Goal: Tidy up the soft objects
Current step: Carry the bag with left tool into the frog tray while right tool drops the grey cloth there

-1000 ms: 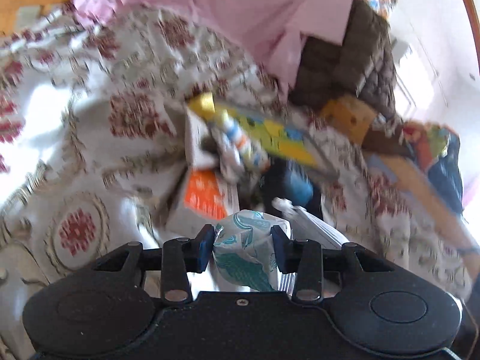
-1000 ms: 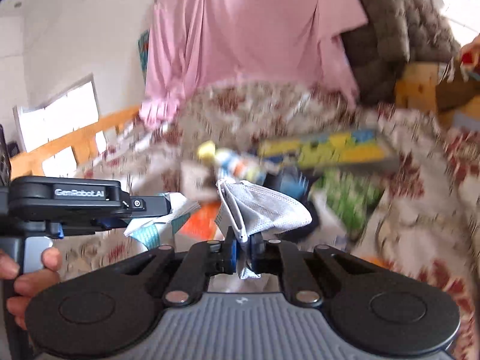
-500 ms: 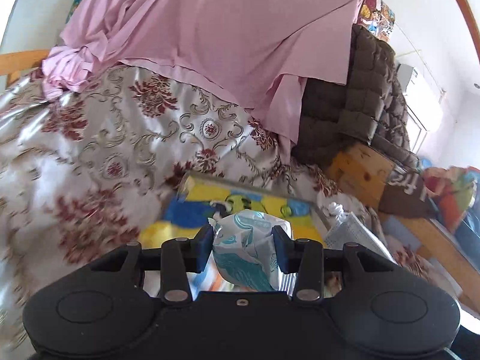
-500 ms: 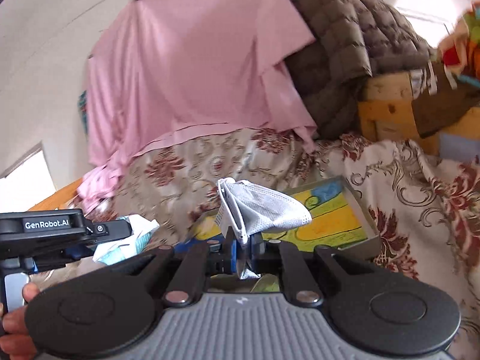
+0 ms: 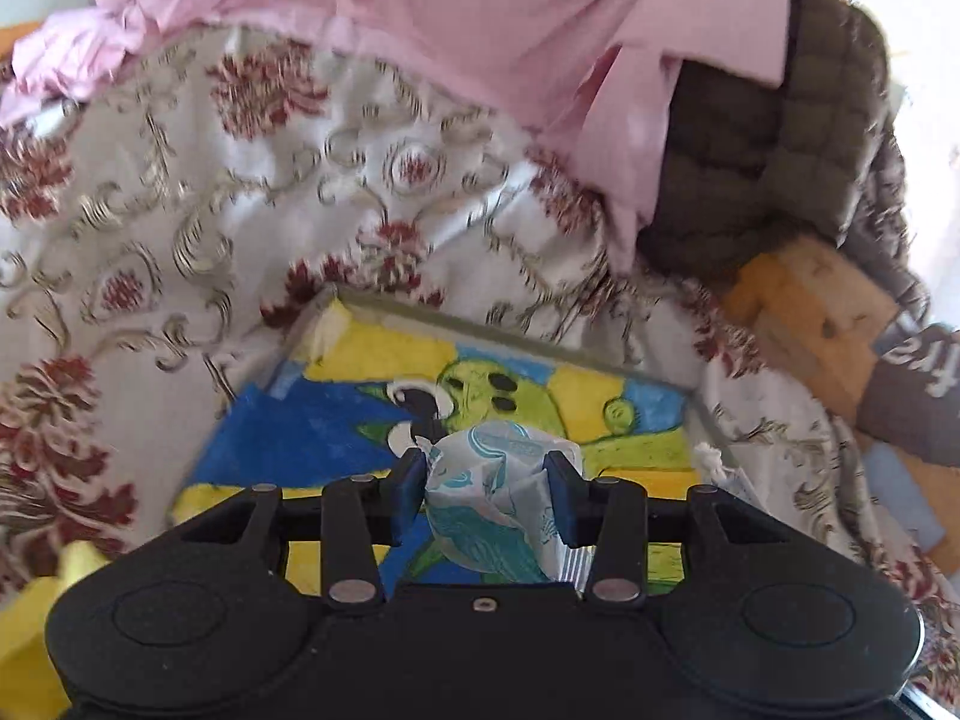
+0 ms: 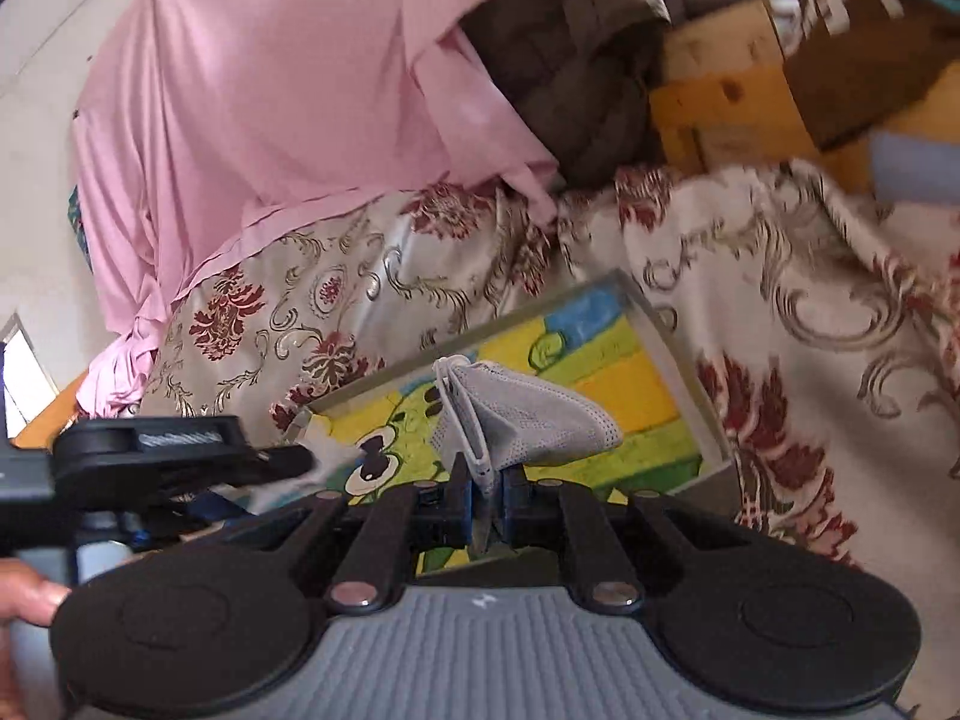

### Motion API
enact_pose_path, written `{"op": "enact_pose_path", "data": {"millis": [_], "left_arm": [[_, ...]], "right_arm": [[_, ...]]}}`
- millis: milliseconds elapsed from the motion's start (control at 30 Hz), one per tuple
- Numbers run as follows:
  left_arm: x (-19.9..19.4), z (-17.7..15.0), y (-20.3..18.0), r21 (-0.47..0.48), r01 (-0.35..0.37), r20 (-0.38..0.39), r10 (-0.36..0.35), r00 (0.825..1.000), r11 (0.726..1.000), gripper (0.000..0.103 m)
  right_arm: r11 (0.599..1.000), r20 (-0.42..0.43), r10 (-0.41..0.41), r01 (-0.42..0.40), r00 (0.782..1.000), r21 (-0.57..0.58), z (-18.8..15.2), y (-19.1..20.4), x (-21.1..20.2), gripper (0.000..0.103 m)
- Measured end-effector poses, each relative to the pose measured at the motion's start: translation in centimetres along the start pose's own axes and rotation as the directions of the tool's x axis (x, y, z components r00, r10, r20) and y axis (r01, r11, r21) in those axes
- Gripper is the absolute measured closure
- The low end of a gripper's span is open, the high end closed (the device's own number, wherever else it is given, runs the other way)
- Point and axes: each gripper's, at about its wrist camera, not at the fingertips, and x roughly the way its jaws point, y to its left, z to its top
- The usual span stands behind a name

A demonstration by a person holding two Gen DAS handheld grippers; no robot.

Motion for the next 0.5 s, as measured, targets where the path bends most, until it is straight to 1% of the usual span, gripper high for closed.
{"op": "enact_pose_path", "data": {"millis": [100,167,233,300,367,400,467,500], "left_arm": [[2.6,-0.2,-0.4,0.001,-0.008,-0.076,0.008,0.997,1.0,0.058],[3.5,-0.5,-0.6,0.005,-0.008,-0.097,0.008,0.995,1.0,0.058],[4.2,-0.8,-0.9,0.017,-0.013,-0.112,0.014,0.994,1.0,0.056],[4.4,-1.2,-1.1,0.029,-0.026,-0.12,0.029,0.992,0.999,0.052],[4.6,-1.4,-1.2,0.044,-0.035,-0.131,0.041,0.991,0.998,0.048],[4.6,-1.4,-1.3,0.048,-0.04,-0.133,0.046,0.99,0.998,0.046],[4.5,-1.3,-1.3,0.043,-0.037,-0.133,0.043,0.99,0.998,0.04],[4.4,-1.3,-1.2,0.037,-0.038,-0.133,0.042,0.99,0.999,0.039]], "right_arm": [[1.0,-0.019,-0.014,0.014,1.0,0.003,-0.1,-0.6,0.9,0.092],[1.0,-0.036,-0.013,0.014,0.999,0.015,0.0,-0.8,1.5,0.091],[1.0,-0.041,-0.017,0.017,0.999,0.013,0.0,-0.8,1.8,0.081],[1.0,-0.061,-0.013,0.015,0.998,0.023,0.0,-0.9,2.0,0.077],[0.999,-0.071,-0.01,0.013,0.997,0.039,-0.1,-1.1,2.1,0.076],[0.999,-0.073,-0.015,0.018,0.997,0.036,-0.1,-1.2,2.0,0.074],[0.999,-0.073,-0.025,0.028,0.997,0.034,0.1,-1.2,1.7,0.068],[0.999,-0.071,-0.028,0.031,0.997,0.037,0.2,-1.2,1.5,0.063]]}}
